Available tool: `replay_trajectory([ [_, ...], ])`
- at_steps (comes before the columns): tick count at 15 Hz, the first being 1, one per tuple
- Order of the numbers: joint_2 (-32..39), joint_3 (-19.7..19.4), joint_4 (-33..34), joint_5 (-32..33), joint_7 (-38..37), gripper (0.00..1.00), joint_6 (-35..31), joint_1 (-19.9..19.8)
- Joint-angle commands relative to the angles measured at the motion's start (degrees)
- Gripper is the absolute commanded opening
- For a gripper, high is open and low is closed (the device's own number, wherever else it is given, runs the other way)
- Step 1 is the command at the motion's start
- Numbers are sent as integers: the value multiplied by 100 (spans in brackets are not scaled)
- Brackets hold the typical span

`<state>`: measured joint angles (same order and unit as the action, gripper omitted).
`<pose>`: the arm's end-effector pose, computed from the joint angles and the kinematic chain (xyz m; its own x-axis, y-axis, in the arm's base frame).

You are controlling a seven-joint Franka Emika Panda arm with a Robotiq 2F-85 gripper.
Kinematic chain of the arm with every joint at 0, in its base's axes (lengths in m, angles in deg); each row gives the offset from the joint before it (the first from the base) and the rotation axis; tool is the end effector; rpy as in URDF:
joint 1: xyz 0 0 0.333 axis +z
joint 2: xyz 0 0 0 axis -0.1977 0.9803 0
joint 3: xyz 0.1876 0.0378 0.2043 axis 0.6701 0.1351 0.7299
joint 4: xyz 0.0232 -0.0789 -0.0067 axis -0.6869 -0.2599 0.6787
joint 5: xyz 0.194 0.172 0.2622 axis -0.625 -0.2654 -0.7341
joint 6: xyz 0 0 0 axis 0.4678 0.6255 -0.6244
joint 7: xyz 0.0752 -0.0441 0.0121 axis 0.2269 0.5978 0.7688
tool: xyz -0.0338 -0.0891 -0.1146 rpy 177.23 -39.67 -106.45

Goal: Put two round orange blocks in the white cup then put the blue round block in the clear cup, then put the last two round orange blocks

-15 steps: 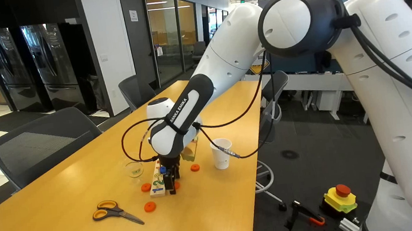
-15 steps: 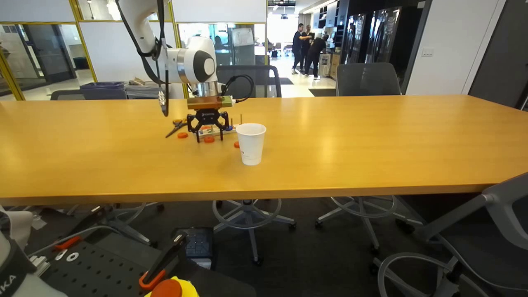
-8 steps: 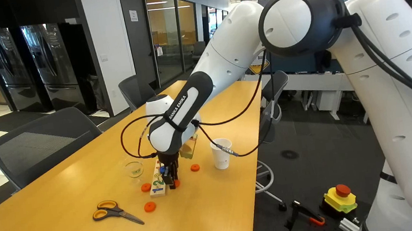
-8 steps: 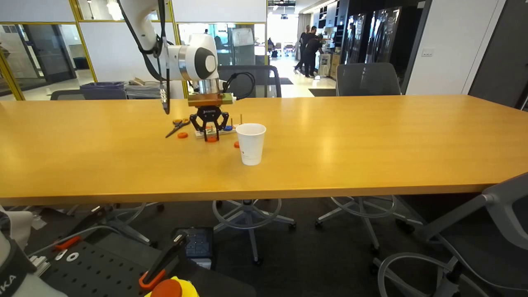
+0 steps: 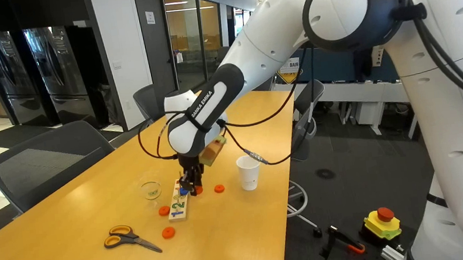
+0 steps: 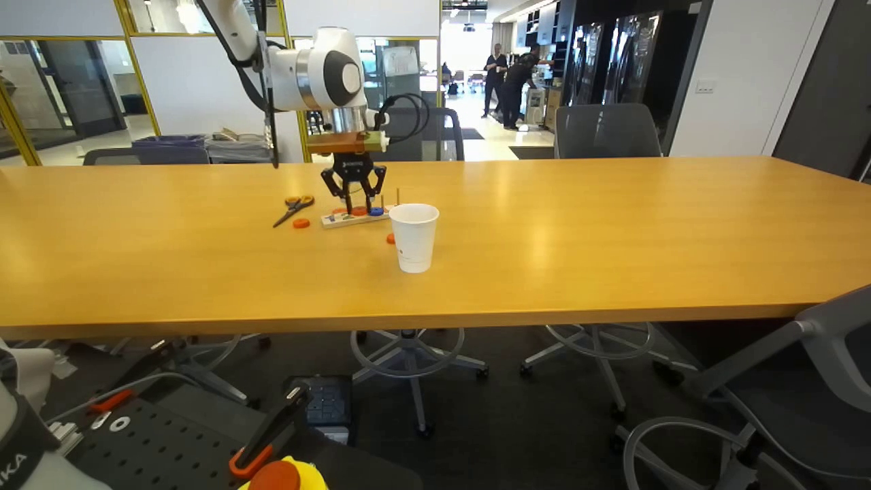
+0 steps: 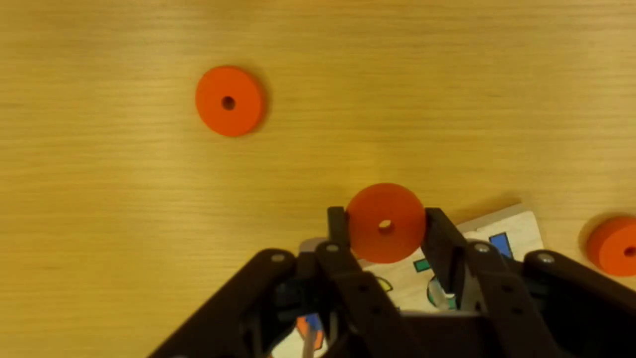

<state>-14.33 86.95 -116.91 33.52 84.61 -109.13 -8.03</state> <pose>0.5978 0.0703 0.1818 0.9163 0.4002 0.0112 0.3984 -0.9142 0.0735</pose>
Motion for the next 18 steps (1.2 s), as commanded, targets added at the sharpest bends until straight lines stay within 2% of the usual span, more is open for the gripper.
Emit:
replay_trajectory([
  [1,-953,-248,-481,-50,-736,23,284,19],
  [6,-1899,-659,-1076,108,-1971,23,503,-43],
  [10,-2416,-821,-1540,71,-2815,23,631,-173],
  [18,-2510,-932,-1888,46,-3609,23,650,-487],
])
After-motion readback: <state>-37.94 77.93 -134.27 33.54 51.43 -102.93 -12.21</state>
